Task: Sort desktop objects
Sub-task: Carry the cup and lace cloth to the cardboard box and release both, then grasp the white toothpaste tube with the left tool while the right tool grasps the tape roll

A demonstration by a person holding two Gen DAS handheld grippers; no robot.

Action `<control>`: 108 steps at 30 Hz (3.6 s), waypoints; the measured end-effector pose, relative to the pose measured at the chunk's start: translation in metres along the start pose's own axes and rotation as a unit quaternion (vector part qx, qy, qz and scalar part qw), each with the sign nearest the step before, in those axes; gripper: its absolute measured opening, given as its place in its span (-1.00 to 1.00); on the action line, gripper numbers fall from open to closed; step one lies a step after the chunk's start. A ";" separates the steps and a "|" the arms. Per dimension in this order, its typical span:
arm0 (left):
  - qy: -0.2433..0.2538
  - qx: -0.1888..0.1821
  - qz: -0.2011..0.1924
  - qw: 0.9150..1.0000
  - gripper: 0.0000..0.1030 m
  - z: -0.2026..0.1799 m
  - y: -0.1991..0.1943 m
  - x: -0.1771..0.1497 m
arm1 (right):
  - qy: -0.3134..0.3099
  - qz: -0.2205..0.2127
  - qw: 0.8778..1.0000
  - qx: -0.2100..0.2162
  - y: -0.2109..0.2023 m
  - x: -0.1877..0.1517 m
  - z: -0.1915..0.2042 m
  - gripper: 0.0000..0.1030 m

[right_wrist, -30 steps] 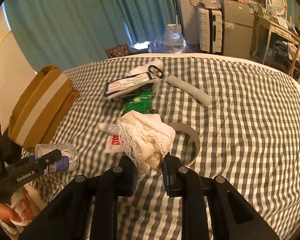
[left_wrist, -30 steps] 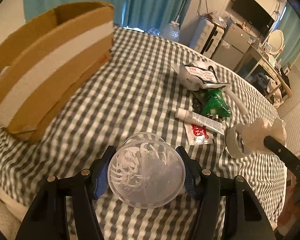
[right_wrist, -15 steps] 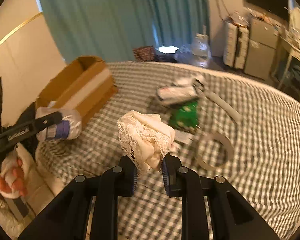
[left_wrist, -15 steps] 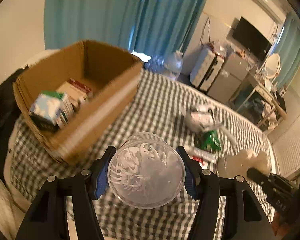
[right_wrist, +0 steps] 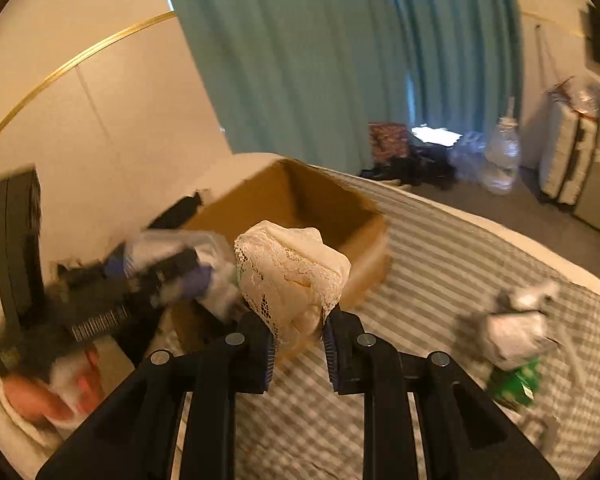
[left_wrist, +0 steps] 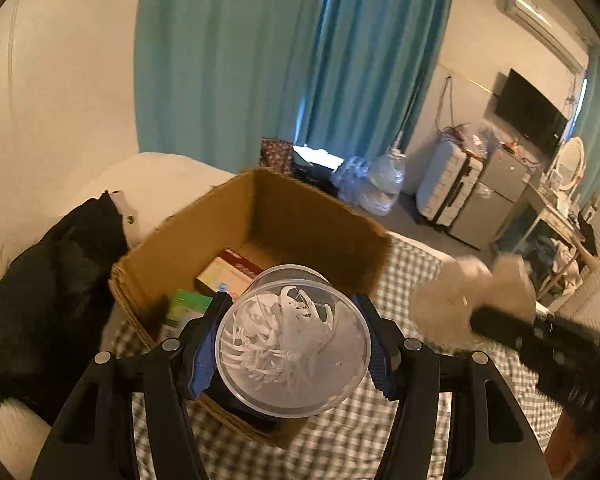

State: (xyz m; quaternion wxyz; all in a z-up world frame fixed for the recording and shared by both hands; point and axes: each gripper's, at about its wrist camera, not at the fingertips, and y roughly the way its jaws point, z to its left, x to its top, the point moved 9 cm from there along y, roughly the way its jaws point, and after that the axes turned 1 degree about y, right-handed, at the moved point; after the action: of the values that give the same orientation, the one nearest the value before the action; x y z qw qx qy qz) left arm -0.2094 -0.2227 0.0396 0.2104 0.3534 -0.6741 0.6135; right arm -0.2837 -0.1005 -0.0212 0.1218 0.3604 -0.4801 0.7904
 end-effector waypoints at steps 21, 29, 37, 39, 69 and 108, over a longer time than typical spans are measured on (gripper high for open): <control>-0.038 0.023 0.054 0.998 0.94 0.039 0.043 -0.034 | 0.043 -0.010 0.996 -0.077 0.036 0.002 -0.044 0.60; -0.005 0.003 0.008 1.000 1.00 -0.019 -0.010 -0.015 | 0.081 -0.003 0.987 -0.141 -0.035 -0.070 -0.130 0.60; 0.038 -0.012 0.016 0.999 1.00 -0.106 -0.025 -0.065 | 0.118 0.007 0.968 -0.219 -0.105 -0.158 -0.206 0.60; 0.036 -0.014 0.028 0.999 1.00 -0.123 -0.019 -0.088 | 0.131 0.009 0.967 -0.220 -0.113 -0.176 -0.217 0.60; 0.094 -0.020 0.170 0.981 1.00 -0.250 0.124 -0.229 | 0.145 0.084 0.961 -0.220 -0.048 -0.244 -0.307 0.60; 0.393 -0.171 0.197 0.882 -0.69 -0.338 0.132 -0.232 | 0.228 0.036 0.953 -0.195 -0.061 -0.236 -0.339 0.59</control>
State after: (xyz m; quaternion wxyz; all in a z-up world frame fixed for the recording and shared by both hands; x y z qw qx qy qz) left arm -0.2032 0.1572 -0.1628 0.3899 -0.0979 -0.6865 0.6059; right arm -0.2364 0.2542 -0.2368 0.2676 0.1222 -0.5973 0.7462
